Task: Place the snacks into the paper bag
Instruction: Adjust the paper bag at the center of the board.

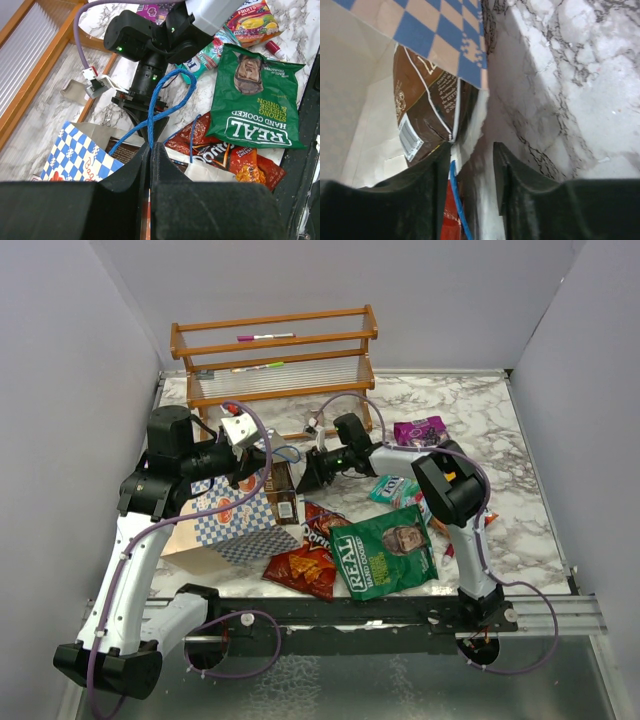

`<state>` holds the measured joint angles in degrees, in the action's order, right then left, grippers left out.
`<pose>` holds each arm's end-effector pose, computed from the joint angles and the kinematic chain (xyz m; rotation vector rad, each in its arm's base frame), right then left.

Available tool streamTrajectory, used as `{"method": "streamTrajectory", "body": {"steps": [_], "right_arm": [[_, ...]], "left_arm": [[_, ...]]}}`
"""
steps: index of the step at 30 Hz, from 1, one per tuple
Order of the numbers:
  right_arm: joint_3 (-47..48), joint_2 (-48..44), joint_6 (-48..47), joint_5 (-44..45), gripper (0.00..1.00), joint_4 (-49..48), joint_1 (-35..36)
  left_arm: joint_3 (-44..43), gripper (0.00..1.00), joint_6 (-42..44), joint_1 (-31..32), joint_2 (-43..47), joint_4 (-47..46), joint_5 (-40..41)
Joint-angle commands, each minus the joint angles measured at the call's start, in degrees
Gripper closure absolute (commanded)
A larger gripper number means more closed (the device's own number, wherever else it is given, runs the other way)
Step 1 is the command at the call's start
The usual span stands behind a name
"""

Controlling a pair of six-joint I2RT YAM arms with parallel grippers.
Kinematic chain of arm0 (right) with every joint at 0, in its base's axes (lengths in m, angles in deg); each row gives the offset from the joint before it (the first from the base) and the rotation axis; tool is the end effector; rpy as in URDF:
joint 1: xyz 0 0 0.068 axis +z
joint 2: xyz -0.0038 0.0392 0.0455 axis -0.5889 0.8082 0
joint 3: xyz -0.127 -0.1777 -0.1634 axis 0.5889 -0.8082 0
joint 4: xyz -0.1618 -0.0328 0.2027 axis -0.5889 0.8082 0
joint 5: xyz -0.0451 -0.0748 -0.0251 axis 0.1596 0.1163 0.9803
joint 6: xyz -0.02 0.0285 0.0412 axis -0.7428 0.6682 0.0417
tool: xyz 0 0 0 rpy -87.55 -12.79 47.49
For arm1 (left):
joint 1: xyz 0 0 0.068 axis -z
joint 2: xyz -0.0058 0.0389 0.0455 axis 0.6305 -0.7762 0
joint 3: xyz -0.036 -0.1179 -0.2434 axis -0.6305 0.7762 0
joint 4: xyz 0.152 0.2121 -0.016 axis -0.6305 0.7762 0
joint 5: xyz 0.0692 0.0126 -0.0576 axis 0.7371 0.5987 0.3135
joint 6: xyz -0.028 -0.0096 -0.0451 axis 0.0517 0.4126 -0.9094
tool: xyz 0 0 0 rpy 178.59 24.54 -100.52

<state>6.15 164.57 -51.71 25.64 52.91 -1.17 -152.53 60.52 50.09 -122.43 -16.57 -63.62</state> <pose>0.3619 0.2868 0.1279 -0.9154 2.2235 1.4755 0.1759 -0.0607 0.4011 1.0240 1.6263 -0.6812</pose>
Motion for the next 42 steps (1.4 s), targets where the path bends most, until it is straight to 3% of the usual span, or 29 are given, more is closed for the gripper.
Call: {"method": "streamTrajectory", "body": {"steps": [1, 8, 15, 28, 42], "right_arm": [[1.8, 1.1, 2.7, -4.1, 0.68, -4.2, 0.7], [1.6, -4.0, 1.9, -3.0, 0.98, -3.1, 0.6], [-1.7, -14.7, -1.6, 1.4, 0.99, -0.1, -0.2], [-7.9, -30.5, -4.9, 3.1, 0.99, 3.7, -0.8], [-3.6, -35.1, -4.4, 8.5, 0.99, 7.0, -0.8]], "left_arm": [[0.0, 1.0, -0.8, -0.2, 0.5, -1.4, 2.1], [1.1, 1.0, -4.0, -1.2, 1.3, -3.9, 8.6], [-0.8, 1.0, -8.0, -3.9, 1.3, -5.3, 15.9], [-4.9, 1.0, -12.4, -6.4, -2.1, -8.7, 20.4], [-9.0, 1.0, -15.7, -7.2, -10.5, -10.4, 26.4]]}}
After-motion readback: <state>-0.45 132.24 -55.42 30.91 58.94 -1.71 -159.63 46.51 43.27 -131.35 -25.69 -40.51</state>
